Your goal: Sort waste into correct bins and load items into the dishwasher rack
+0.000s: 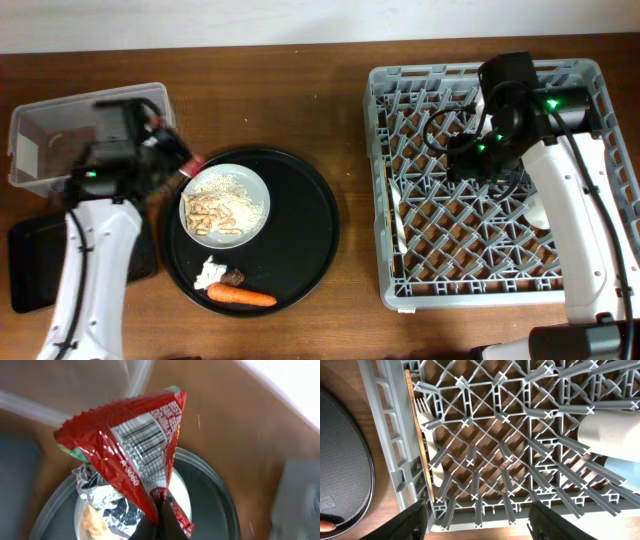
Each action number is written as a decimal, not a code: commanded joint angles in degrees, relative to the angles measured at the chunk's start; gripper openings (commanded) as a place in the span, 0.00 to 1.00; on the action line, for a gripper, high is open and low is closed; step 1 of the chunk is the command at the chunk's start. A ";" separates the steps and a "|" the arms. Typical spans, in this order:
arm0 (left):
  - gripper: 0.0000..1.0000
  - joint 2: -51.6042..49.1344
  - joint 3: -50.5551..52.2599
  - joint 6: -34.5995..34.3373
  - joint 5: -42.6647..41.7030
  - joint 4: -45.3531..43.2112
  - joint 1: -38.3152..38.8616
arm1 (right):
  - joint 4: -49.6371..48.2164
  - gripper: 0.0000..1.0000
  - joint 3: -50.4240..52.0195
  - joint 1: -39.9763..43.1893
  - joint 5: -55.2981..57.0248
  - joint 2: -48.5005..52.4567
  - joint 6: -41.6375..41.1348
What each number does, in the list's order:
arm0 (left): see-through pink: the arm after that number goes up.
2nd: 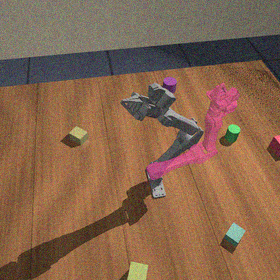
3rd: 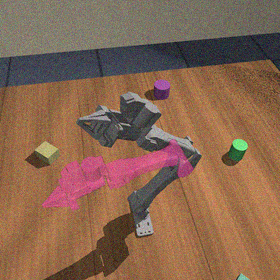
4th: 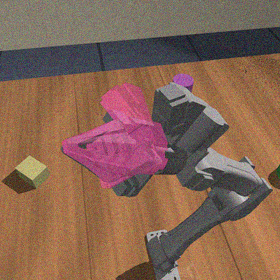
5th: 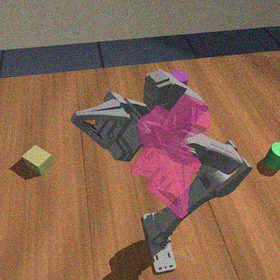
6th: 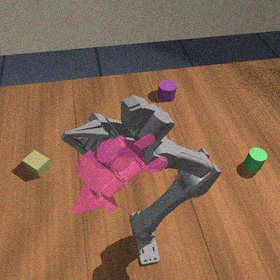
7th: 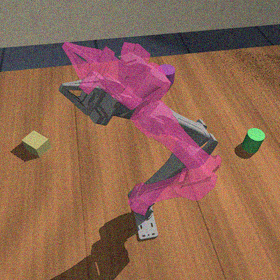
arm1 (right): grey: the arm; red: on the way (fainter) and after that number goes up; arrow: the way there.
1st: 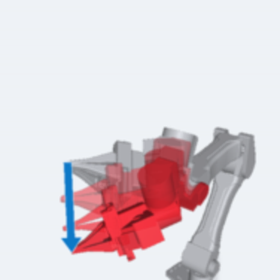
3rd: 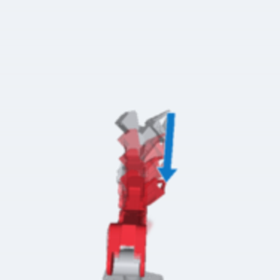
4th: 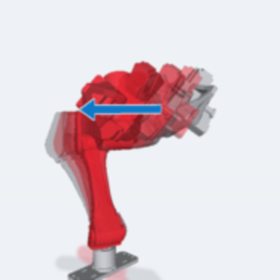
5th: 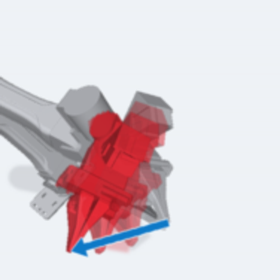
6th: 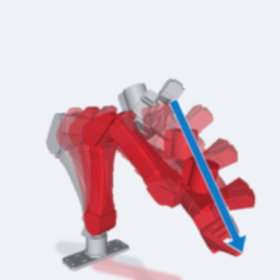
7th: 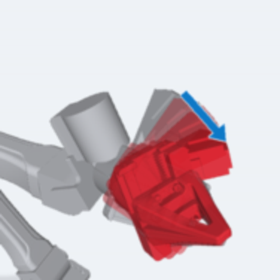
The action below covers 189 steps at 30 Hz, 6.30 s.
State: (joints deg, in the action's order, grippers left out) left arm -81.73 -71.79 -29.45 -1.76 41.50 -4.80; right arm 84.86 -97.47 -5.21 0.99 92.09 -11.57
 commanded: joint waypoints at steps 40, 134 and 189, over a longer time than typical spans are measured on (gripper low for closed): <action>0.62 -10.93 17.42 4.61 -0.35 20.15 6.14 | 1.75 0.69 0.46 0.48 -0.28 0.22 0.87; 0.77 -10.16 -9.05 -1.09 10.60 33.94 -9.81 | 1.90 0.76 0.46 0.48 -0.31 0.22 1.95; 0.00 -13.68 14.62 -4.00 6.69 -4.74 -39.80 | 2.19 0.76 0.46 0.42 -0.31 0.20 1.95</action>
State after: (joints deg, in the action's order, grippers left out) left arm -90.43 -56.27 -32.67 5.58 40.60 -44.40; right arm 86.89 -97.25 -5.21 0.80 92.20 -10.09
